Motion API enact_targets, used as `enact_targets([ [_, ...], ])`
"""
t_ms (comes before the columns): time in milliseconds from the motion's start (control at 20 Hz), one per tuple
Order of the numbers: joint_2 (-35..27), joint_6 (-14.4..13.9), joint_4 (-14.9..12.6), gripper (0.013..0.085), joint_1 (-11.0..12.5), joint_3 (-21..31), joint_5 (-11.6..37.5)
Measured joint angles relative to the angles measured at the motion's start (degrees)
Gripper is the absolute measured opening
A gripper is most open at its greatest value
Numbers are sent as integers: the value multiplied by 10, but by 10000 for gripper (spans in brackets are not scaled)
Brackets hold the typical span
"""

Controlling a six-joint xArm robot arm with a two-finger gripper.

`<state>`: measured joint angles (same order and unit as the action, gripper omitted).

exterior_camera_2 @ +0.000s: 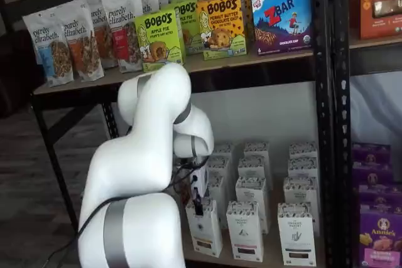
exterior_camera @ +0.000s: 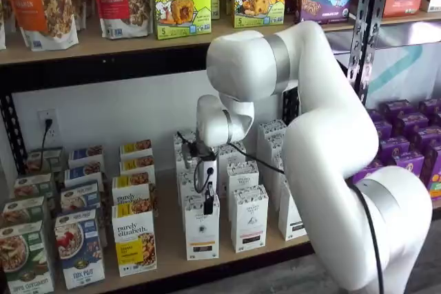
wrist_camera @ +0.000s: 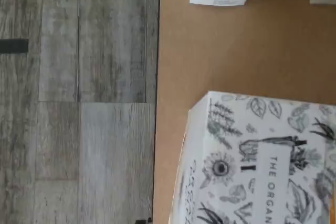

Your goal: Pick up the white box with a yellow strip in the middle, on the bottom shelf, the fourth box from the left

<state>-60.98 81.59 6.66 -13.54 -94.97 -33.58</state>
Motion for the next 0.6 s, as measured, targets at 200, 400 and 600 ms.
enact_targets([
  [200, -13, -4, -3, 850, -2, -9, 8],
  [400, -24, -7, -8, 850, 0, -18, 9],
  [600, -30, -12, -16, 850, 1, -24, 6],
])
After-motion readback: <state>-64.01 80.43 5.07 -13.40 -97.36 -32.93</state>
